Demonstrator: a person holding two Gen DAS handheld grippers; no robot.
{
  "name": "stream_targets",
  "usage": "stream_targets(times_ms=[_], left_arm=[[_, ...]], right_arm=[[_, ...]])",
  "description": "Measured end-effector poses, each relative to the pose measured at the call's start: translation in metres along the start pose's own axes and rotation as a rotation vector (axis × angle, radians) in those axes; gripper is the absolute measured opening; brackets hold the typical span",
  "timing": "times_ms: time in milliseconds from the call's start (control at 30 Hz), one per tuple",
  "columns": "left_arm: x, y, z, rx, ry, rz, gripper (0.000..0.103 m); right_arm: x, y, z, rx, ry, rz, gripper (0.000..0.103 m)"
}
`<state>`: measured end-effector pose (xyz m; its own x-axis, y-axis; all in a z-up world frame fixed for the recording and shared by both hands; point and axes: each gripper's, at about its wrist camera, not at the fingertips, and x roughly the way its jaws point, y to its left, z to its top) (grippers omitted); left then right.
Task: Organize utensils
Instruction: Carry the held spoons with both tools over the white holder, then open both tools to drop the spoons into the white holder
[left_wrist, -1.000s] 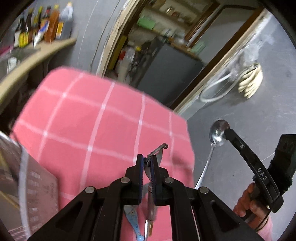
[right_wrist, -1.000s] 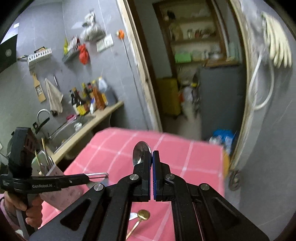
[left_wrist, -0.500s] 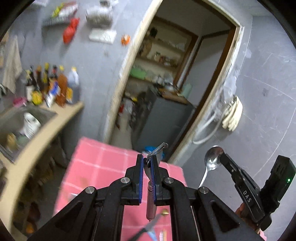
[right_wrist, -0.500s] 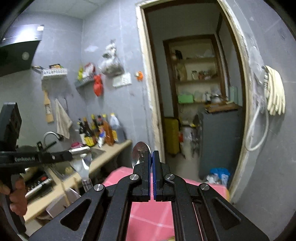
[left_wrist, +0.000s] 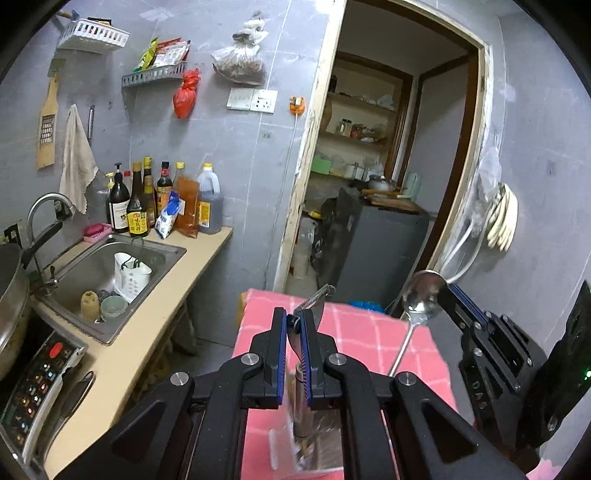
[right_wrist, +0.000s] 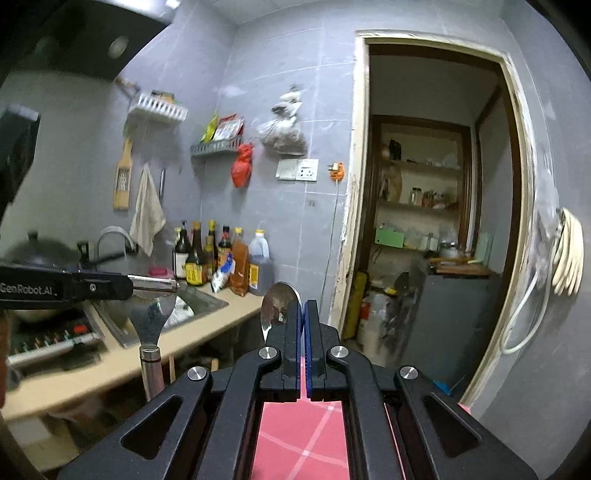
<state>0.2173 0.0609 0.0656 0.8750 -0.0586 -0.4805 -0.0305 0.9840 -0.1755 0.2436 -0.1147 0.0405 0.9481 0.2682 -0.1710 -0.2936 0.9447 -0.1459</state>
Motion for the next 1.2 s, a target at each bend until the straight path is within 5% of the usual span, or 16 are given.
stream_targets(times_ms=[300, 767, 900, 967, 1033, 1167, 1200], left_arm=[[0.01, 0.008, -0.034, -0.005, 0.082, -0.051, 0.007], [0.02, 0.033, -0.051, -0.171, 0.189, -0.189, 0.011], [0.011, 0.032, -0.046, -0.182, 0.142, -0.212, 0.04], [0.004, 0.027, -0.043, -0.176, 0.104, -0.224, 0.048], [0.001, 0.017, -0.039, -0.143, 0.081, -0.226, 0.055], [-0.004, -0.009, -0.036, -0.09, 0.035, -0.25, 0.074], [-0.004, -0.015, -0.036, -0.081, 0.029, -0.257, 0.078]], right_arm=[[0.002, 0.028, -0.034, -0.055, 0.111, 0.013, 0.002], [-0.004, 0.004, -0.054, 0.104, 0.227, 0.137, 0.006], [-0.016, -0.015, -0.051, 0.174, 0.219, 0.115, 0.008], [-0.027, -0.03, -0.049, 0.221, 0.204, 0.086, 0.021], [-0.038, -0.046, -0.048, 0.262, 0.181, 0.062, 0.048], [-0.06, -0.08, -0.045, 0.294, 0.157, -0.005, 0.053], [-0.068, -0.091, -0.045, 0.302, 0.15, -0.025, 0.06]])
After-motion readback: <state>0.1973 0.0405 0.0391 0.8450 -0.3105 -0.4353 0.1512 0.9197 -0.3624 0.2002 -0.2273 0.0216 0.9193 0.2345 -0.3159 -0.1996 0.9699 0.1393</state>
